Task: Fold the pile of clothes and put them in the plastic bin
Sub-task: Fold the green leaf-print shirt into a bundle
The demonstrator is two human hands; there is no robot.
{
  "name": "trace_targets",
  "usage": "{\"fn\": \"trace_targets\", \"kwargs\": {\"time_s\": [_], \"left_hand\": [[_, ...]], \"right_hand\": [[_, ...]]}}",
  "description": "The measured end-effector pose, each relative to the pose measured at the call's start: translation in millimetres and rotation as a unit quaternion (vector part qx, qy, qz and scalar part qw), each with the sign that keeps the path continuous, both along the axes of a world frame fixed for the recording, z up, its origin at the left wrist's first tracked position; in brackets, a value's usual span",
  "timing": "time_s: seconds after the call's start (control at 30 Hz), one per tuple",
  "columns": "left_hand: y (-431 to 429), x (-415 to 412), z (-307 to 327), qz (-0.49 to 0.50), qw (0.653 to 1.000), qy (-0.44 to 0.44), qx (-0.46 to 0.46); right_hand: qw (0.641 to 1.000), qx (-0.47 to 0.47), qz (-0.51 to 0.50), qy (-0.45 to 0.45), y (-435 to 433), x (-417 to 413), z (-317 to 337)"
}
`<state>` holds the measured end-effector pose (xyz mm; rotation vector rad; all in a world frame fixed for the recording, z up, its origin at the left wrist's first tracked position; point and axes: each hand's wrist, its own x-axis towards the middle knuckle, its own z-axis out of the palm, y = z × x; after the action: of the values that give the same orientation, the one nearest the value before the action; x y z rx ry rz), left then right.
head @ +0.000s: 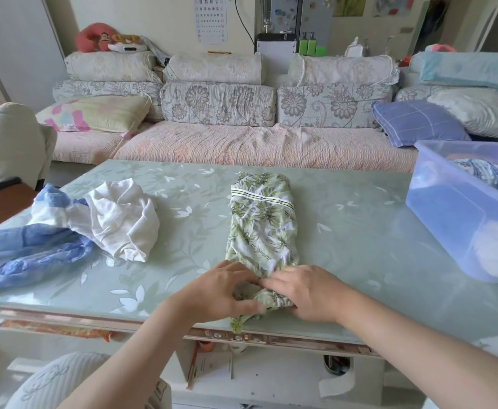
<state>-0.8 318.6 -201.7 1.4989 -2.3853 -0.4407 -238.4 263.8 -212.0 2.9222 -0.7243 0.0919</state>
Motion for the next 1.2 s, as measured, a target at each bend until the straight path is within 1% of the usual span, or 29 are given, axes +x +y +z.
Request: {"fn": "trace_targets", "kwargs": {"time_s": [0.03, 0.1, 0.17, 0.23, 0.27, 0.33, 0.4, 0.47, 0.53, 0.57, 0.6, 0.67, 0.73, 0.77, 0.8, 0.83, 0.87, 0.93, 1.0, 1.03, 1.07, 1.1, 1.13, 1.2], "left_hand": [[0, 0, 3, -0.007, 0.999, -0.031, 0.013], [0, -3, 6, -0.005, 0.996, -0.081, 0.026], [-4, -6, 9, 0.014, 0.996, -0.078, 0.035], [-13, -9, 14, 0.042, 0.999, -0.012, 0.023], [-17, -9, 19, 0.063, 0.998, 0.027, 0.014], [-24, -9, 27, 0.1, 0.99, 0.093, 0.039], [-29, -7, 29, 0.109, 0.981, 0.129, 0.099], [-35, -6, 29, 0.12, 0.975, 0.143, 0.121], [-44, -5, 29, 0.175, 0.969, 0.143, 0.099], [-49, -6, 28, 0.211, 0.965, 0.139, 0.07], [-53, -6, 25, 0.236, 0.962, 0.136, 0.024], [-59, -9, 22, 0.243, 0.953, 0.135, -0.119], [-61, -19, 21, 0.183, 0.942, 0.12, -0.256], [-62, -26, 20, 0.13, 0.943, 0.105, -0.289], [-63, -33, 18, 0.073, 0.949, 0.078, -0.297], [-65, -39, 12, 0.028, 0.959, 0.039, -0.28], [-67, -44, 4, 0.008, 0.97, -0.008, -0.244], [-71, -47, -15, 0.026, 0.981, -0.091, -0.172], [-78, -45, -30, 0.055, 0.982, -0.136, -0.121], [-81, -44, -34, 0.059, 0.981, -0.144, -0.117], [-83, -44, -37, 0.058, 0.98, -0.145, -0.124], [-85, -44, -38, 0.053, 0.979, -0.142, -0.133], [-87, -44, -38, 0.05, 0.979, -0.139, -0.139], [-90, -38, -40, 0.064, 0.978, -0.137, -0.143]], "right_hand": [[1.0, 0.006, -0.005, -0.015, -2, 1, -2], [0.995, 0.045, -0.033, -0.081, -7, 2, 0], [0.979, 0.108, -0.081, -0.155, -12, 5, 10], [0.943, 0.2, -0.145, -0.224, -19, 6, 22], [0.921, 0.252, -0.171, -0.241, -23, 7, 30], [0.894, 0.328, -0.205, -0.227, -30, 4, 43], [0.881, 0.361, -0.226, -0.205, -36, 0, 49], [0.877, 0.346, -0.243, -0.227, -43, 0, 48], [0.89, 0.281, -0.268, -0.239, -50, 1, 46], [0.901, 0.234, -0.285, -0.23, -53, 2, 46], [0.909, 0.193, -0.3, -0.214, -54, 2, 47], [0.916, 0.151, -0.312, -0.2, -57, 1, 48], [0.925, 0.137, -0.304, -0.184, -60, -2, 44], [0.931, 0.122, -0.301, -0.166, -61, -3, 40], [0.936, 0.096, -0.301, -0.153, -62, -3, 36], [0.938, 0.061, -0.306, -0.149, -64, -3, 32], [0.938, 0.017, -0.312, -0.153, -66, -5, 27], [0.938, -0.072, -0.298, -0.165, -71, -5, 22], [0.949, -0.129, -0.203, -0.205, -71, -2, 19], [0.958, -0.132, -0.147, -0.206, -71, -1, 16], [0.972, -0.1, -0.112, -0.182, -67, 1, 13], [0.983, -0.051, -0.103, -0.142, -64, 3, 8], [0.989, 0.002, -0.117, -0.092, -62, 2, 3], [0.982, 0.084, -0.17, -0.012, -67, -6, -9]]}}
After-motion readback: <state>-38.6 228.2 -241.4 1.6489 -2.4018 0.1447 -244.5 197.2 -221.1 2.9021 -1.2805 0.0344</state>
